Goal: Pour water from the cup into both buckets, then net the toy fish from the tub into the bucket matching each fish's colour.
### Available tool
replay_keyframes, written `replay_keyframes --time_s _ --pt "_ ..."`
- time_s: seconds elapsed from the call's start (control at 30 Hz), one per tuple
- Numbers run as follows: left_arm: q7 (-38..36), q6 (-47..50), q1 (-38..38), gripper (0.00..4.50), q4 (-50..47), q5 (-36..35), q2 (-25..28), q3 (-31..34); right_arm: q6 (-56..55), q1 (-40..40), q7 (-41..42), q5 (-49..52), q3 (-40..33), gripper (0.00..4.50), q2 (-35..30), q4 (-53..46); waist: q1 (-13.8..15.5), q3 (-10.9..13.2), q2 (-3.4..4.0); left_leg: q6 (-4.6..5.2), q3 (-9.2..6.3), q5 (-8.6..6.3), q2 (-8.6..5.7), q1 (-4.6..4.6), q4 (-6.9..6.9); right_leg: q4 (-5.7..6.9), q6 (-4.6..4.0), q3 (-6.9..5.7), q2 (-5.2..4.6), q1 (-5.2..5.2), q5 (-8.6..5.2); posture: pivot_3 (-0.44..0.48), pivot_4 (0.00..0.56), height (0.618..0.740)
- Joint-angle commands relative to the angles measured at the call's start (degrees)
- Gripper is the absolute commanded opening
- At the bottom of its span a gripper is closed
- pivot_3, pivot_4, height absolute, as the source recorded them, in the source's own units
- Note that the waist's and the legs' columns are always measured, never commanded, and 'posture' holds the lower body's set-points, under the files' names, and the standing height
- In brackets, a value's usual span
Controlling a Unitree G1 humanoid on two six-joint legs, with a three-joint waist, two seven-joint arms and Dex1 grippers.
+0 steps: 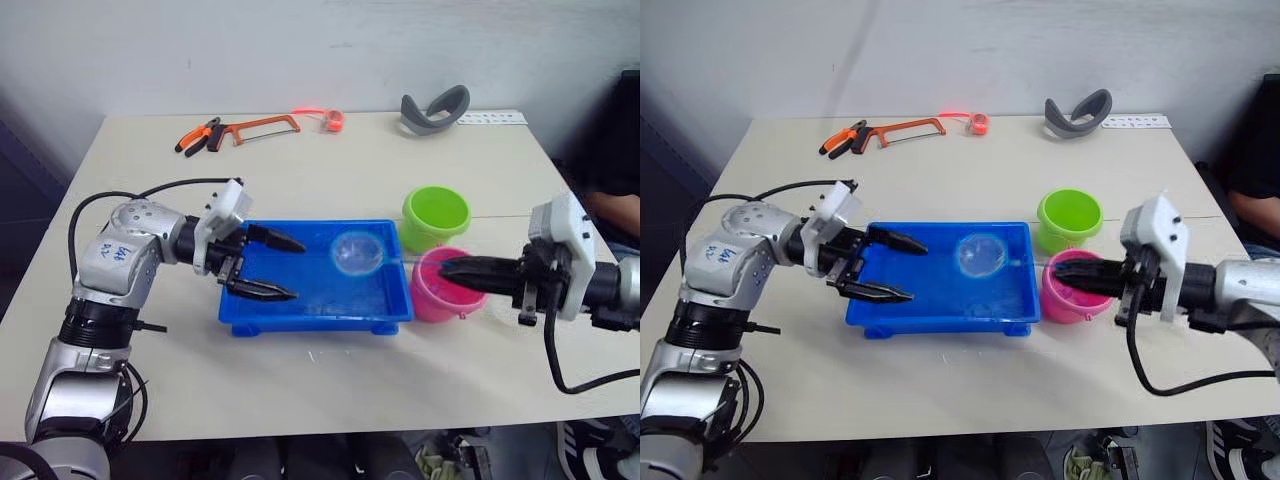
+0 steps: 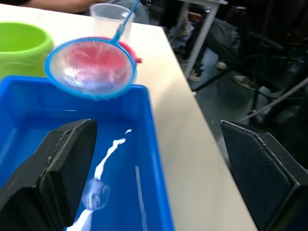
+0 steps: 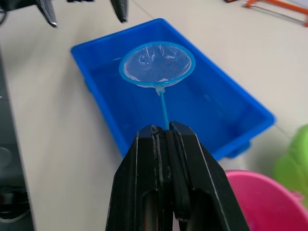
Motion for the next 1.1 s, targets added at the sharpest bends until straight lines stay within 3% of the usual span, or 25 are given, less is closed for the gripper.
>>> replay_keyframes --time_s 0.03,0.3,0.53,0.67,1.03,1.1 --pt "-1.7 0.3 1.3 4.45 -3.5 -1.3 3.3 1.0 0.7 0.8 -0.3 3.3 -2.6 0.0 0.5 -3.2 -0.1 0.0 0.0 0.0 -0.01 0.0 0.0 0.01 0.0 0.0 0.0 0.0 0.01 0.01 0.0 0.0 0.15 0.74" --pt "-5.3 -4.0 10.1 4.45 -9.9 -0.4 11.9 1.5 -6.3 9.6 5.8 -2.5 1.3 0.0 1.7 -8.8 0.0 0.0 -0.01 0.02 -0.04 -0.01 0.01 -0.04 -0.15 -0.16 -0.01 0.07 0.04 -0.03 -0.01 0.0 0.15 0.74" --pt "-6.7 -5.9 20.1 4.45 -18.0 -2.7 19.3 2.9 -15.0 12.9 6.0 -14.8 15.1 0.0 5.8 -10.8 -0.1 0.0 -0.04 0.04 -0.05 -0.02 0.01 -0.01 -0.11 -0.16 -0.01 0.1 0.01 0.02 -0.01 0.0 0.15 0.74" --pt "-6.4 -9.5 25.0 4.45 -19.1 -1.4 22.3 3.4 -24.9 13.7 4.9 -27.9 24.7 0.0 8.8 -6.1 -0.1 0.0 -0.07 0.05 -0.02 -0.03 -0.01 0.0 -0.13 -0.15 -0.03 0.06 0.05 0.01 -0.01 0.0 0.15 0.74" --pt "-2.8 -13.1 30.8 4.45 -18.5 -0.8 23.5 4.9 -38.4 9.2 6.2 -40.0 34.0 0.0 15.3 7.3 -0.1 -0.1 -0.11 0.08 0.11 -0.04 -0.02 0.07 -0.13 -0.14 -0.04 -0.07 0.09 -0.01 -0.02 0.0 0.15 0.74" --pt "-2.0 -11.4 31.1 4.5 -18.3 -1.9 23.1 5.6 -37.8 9.5 6.7 -39.0 33.6 0.87 15.4 7.7 -0.1 -0.1 -0.11 0.08 0.11 -0.05 -0.02 0.07 -0.13 -0.14 -0.04 -0.08 0.09 0.0 -0.02 0.0 0.15 0.74"
